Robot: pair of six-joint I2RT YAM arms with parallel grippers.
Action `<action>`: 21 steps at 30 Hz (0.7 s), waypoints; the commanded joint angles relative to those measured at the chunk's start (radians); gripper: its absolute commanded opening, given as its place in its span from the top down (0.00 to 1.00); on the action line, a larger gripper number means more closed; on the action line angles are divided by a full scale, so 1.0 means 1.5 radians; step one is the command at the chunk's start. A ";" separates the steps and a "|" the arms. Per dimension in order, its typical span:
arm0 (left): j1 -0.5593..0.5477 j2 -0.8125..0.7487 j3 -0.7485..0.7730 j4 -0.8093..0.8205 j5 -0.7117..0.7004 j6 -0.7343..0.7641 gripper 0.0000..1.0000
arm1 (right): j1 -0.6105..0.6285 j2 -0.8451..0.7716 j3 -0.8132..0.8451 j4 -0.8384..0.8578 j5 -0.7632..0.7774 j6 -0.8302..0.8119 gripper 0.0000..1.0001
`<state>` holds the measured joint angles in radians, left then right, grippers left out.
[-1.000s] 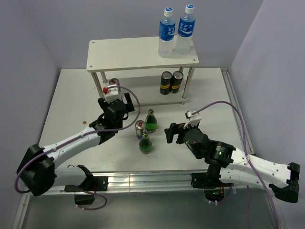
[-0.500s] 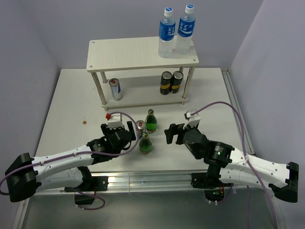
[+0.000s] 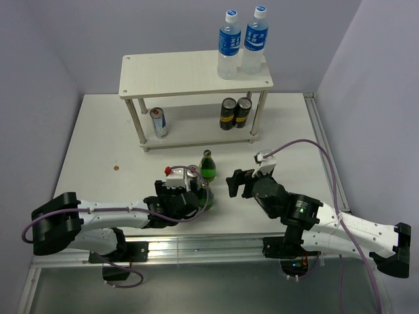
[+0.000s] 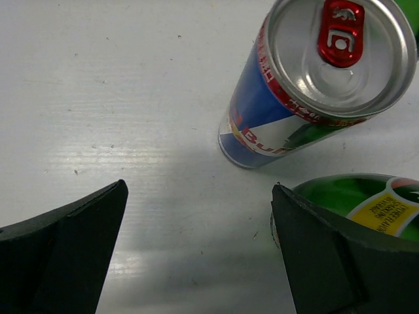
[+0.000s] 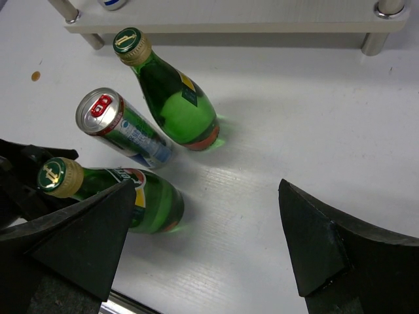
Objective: Place and organize the beverage onto the shelf
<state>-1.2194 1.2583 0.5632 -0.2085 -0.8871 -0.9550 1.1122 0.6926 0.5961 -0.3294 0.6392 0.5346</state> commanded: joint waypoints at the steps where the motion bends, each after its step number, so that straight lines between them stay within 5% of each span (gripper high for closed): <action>1: -0.005 0.033 0.034 0.075 0.002 0.010 0.01 | -0.003 -0.016 -0.005 0.000 0.016 0.008 0.04; 14: -0.001 0.132 0.082 0.182 0.003 0.088 0.01 | -0.003 -0.020 -0.017 0.009 0.018 0.003 0.04; 21: 0.063 0.194 0.092 0.241 0.013 0.149 0.01 | -0.004 -0.026 -0.022 0.004 0.023 0.002 0.04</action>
<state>-1.1614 1.5219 0.6739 0.0727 -0.8688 -0.7879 1.1122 0.6708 0.5678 -0.3302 0.6441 0.5343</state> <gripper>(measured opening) 0.993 0.964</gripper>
